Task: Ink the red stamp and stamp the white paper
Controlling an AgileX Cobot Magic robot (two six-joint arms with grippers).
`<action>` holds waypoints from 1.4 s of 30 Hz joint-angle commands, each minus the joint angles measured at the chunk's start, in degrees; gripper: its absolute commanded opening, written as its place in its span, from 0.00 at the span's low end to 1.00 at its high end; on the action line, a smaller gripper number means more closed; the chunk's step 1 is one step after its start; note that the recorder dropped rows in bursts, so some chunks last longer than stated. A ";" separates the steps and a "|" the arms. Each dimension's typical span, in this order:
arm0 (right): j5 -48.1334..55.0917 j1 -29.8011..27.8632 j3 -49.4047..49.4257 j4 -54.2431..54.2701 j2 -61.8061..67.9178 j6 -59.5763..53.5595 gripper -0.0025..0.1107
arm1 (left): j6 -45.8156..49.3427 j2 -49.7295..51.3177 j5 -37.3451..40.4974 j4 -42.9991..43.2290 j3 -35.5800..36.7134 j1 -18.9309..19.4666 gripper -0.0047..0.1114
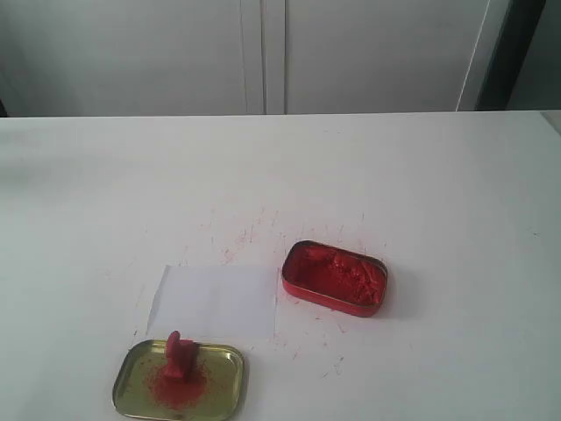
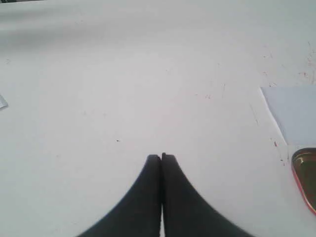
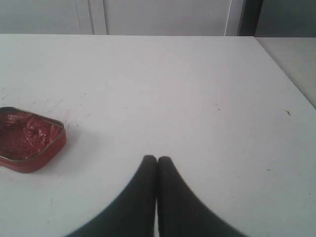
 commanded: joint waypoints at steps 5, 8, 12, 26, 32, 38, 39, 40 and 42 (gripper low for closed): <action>-0.83 -0.10 0.33 0.19 -0.35 0.15 0.02 | -0.07 -0.18 0.03 -0.33 0.26 0.12 0.04; -0.83 -0.10 0.33 0.19 -0.35 0.15 0.02 | -0.07 -0.18 0.03 -0.33 0.26 0.12 0.04; -0.83 -0.10 0.33 0.19 -0.35 0.15 0.02 | -0.07 -0.18 0.03 -0.33 0.26 0.12 0.04; -0.83 -0.10 0.33 0.19 -0.35 0.15 0.02 | -0.07 -0.18 -5.22 -0.32 0.26 0.12 0.04; -0.83 -0.10 0.33 0.19 -0.35 0.15 0.02 | -0.07 -0.18 -19.07 -0.32 0.26 0.12 0.04; -0.83 -0.10 0.33 0.19 -0.35 0.15 0.02 | -0.07 -0.18 -22.67 -0.32 0.26 0.12 0.04; -0.83 -0.10 0.33 0.19 -0.35 0.15 0.02 | -0.07 -0.18 -22.67 -0.32 0.26 0.12 0.04; -0.83 -0.10 0.33 0.19 -0.35 0.15 0.02 | -0.07 -0.18 -22.67 -0.32 0.26 0.12 0.04; -0.83 -0.10 0.33 0.19 -0.35 0.15 0.02 | -0.07 -0.18 -22.67 -0.32 0.26 0.12 0.04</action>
